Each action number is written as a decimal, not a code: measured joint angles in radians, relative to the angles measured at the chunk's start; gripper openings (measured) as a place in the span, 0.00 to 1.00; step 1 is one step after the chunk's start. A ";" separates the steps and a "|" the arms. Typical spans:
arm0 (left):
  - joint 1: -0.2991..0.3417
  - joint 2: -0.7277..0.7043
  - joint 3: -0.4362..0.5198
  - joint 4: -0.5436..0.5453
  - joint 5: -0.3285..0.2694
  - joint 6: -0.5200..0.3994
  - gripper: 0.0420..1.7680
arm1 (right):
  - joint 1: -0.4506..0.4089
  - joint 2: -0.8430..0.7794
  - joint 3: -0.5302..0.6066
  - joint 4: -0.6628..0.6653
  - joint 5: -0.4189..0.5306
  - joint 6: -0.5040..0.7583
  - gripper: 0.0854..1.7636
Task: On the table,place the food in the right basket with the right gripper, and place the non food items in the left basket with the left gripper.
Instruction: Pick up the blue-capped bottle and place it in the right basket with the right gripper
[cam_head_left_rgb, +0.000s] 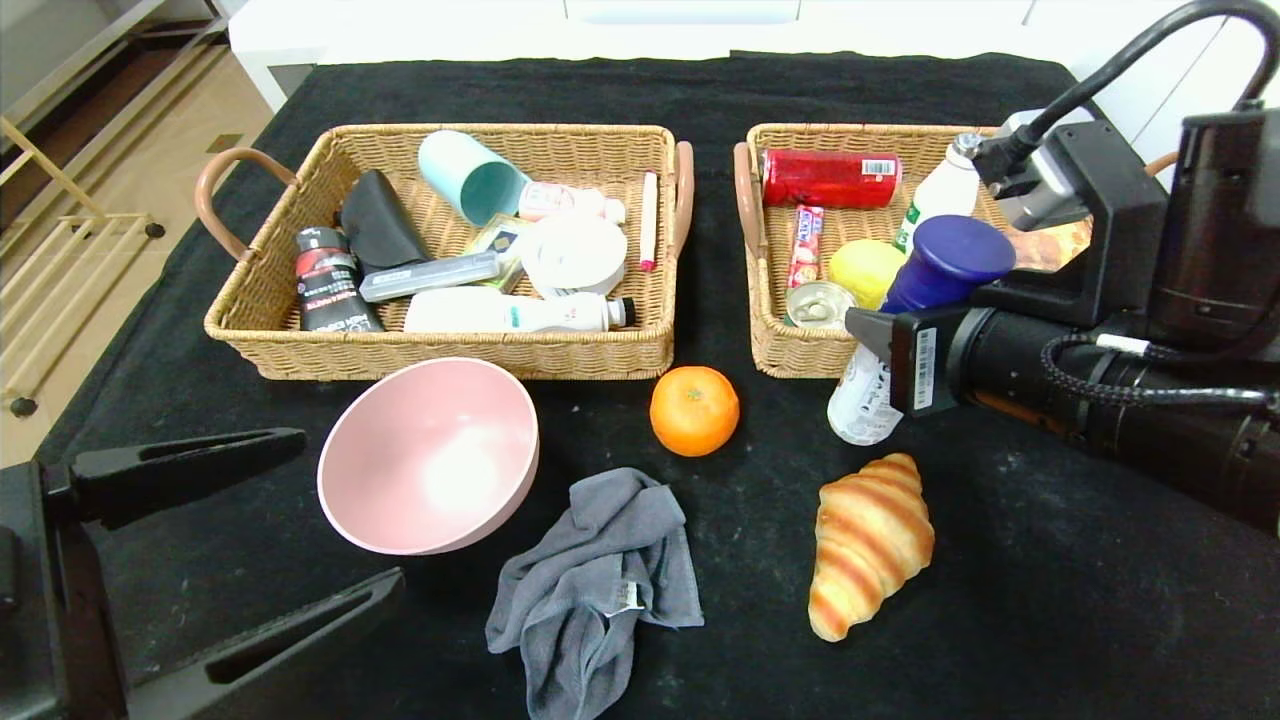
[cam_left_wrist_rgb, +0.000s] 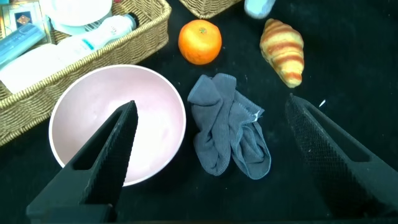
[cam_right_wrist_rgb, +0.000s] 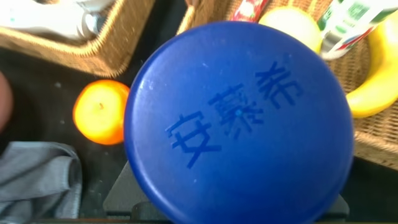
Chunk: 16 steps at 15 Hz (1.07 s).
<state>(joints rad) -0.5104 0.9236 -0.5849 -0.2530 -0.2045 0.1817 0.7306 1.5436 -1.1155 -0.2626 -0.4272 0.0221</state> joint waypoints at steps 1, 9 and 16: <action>0.000 0.000 0.001 0.000 0.000 0.000 0.97 | 0.001 -0.009 -0.025 0.021 -0.002 0.000 0.45; 0.000 0.000 -0.001 -0.001 0.000 0.000 0.97 | -0.001 0.018 -0.280 0.130 0.003 -0.009 0.45; 0.000 -0.003 -0.001 -0.001 0.000 0.000 0.97 | -0.060 0.186 -0.543 0.198 0.024 -0.005 0.45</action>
<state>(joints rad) -0.5109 0.9202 -0.5860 -0.2540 -0.2045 0.1813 0.6711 1.7300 -1.6587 -0.0649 -0.4034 0.0172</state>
